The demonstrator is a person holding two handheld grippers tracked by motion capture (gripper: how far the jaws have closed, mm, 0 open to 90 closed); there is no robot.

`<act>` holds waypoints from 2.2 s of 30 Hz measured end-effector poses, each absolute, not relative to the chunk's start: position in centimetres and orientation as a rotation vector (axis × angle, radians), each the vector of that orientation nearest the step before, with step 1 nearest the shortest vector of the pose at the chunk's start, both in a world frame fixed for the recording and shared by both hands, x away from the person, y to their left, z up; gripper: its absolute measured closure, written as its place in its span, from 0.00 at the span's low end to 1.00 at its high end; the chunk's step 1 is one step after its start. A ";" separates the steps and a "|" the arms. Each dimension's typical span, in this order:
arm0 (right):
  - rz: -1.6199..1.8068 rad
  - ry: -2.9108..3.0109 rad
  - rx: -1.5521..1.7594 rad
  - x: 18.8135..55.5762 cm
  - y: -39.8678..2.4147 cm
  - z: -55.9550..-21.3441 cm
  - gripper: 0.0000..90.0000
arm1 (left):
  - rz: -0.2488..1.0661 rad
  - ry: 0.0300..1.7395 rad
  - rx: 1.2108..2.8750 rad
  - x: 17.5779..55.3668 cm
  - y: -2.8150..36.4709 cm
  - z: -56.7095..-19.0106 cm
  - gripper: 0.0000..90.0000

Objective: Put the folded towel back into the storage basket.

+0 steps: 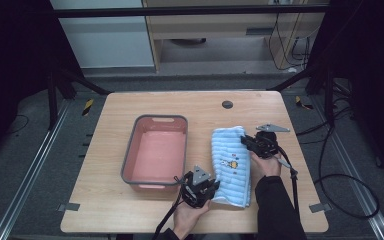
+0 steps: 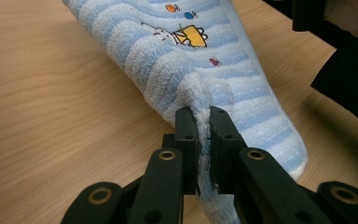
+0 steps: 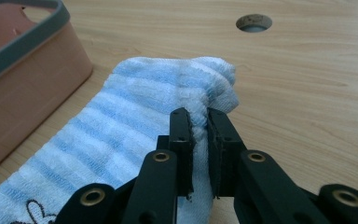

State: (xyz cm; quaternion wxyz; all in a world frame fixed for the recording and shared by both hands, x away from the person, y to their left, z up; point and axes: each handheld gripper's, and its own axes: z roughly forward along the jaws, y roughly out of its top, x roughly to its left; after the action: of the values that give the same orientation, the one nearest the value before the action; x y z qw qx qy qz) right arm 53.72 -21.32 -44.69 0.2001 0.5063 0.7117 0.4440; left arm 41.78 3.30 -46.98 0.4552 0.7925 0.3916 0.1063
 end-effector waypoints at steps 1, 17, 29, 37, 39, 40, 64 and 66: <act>1.228 1.988 1.410 53.7 -21.3 -44.4 0.91 | 0.262 0.957 1.949 41.8 3.4 -46.4 0.93; 1.286 1.920 1.341 52.9 -20.3 -40.2 0.91 | 0.286 0.922 1.921 41.9 4.9 -42.9 0.93; 1.317 1.904 1.301 53.1 -18.9 -37.7 0.91 | 0.319 0.916 1.907 42.2 6.7 -40.9 0.93; 1.345 1.889 1.266 53.4 -17.3 -35.9 0.91 | 0.356 0.914 1.881 42.3 8.3 -39.2 0.93; 1.352 1.885 1.257 53.4 -16.8 -35.4 0.91 | 0.364 0.918 1.875 42.4 8.7 -38.9 0.93; 1.357 1.885 1.249 53.5 -16.6 -35.2 0.91 | 0.369 0.916 1.875 42.4 8.9 -38.7 0.93; 1.422 1.891 1.163 54.9 -11.3 -32.0 0.91 | 0.448 0.934 1.820 42.4 13.6 -35.6 0.93; 1.428 1.893 1.154 55.1 -10.7 -31.9 0.91 | 0.461 0.938 1.821 42.4 14.2 -35.5 0.93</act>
State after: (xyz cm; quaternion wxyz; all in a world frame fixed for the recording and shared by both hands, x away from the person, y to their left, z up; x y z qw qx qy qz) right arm 55.12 -10.67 -31.88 0.2495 0.4238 0.6951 0.5244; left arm 42.41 14.20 -35.47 0.4977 0.7522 0.3875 0.1905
